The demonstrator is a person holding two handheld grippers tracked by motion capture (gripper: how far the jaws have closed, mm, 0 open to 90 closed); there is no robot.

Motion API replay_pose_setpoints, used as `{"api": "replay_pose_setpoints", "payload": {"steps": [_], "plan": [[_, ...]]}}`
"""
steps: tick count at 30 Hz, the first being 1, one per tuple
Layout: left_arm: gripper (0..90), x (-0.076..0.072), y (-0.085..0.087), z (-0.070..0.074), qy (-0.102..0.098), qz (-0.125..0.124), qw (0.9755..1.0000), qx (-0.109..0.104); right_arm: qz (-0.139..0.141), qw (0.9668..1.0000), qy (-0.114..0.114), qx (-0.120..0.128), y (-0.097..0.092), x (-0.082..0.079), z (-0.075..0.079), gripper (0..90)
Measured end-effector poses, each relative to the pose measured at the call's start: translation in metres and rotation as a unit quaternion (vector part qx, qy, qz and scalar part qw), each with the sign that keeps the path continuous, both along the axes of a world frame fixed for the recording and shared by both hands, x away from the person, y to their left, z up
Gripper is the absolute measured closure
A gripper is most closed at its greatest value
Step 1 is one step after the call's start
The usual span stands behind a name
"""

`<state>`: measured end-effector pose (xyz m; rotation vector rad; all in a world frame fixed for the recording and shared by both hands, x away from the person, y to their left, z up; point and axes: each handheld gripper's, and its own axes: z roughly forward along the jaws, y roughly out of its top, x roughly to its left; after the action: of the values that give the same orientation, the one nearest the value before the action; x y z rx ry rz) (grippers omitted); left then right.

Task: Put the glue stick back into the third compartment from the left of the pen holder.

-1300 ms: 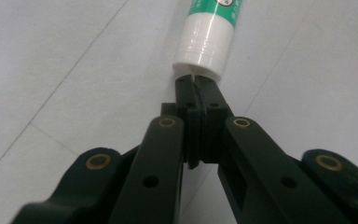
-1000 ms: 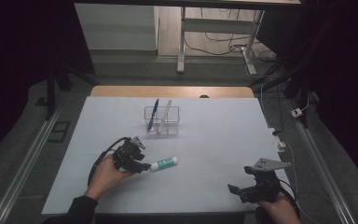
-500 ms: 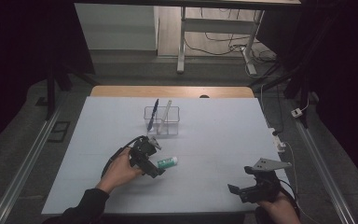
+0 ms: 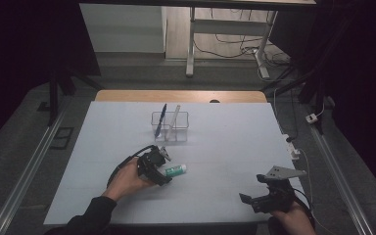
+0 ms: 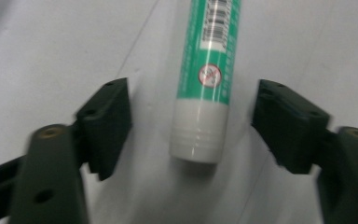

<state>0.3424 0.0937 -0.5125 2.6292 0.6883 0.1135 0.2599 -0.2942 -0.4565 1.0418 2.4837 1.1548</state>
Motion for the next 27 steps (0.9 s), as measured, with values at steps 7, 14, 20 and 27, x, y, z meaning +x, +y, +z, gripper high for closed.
{"api": "replay_pose_setpoints", "payload": {"steps": [7,14,20,27], "plan": [[48.9,-0.0028,0.0037,-0.0008,0.0,-0.011,0.9999,-0.001,-0.003,1.0,-0.002,0.0,0.0002,-0.0005,0.0,3.6],[64.3,-0.0034,0.0061,-0.0009,-0.002,-0.015,0.9999,-0.008,-0.004,1.0,-0.001,0.0,0.0003,-0.0005,0.0001,3.6],[64.9,-0.0011,0.0088,-0.0006,0.005,-0.017,0.9996,-0.021,-0.003,1.0,-0.002,0.0,0.0002,-0.0004,0.0001,3.6],[64.9,-0.002,0.0099,0.008,0.01,-0.014,0.9985,-0.052,-0.01,0.9999,-0.006,0.005,-0.0008,-0.0005,0.0003,3.1]]}}
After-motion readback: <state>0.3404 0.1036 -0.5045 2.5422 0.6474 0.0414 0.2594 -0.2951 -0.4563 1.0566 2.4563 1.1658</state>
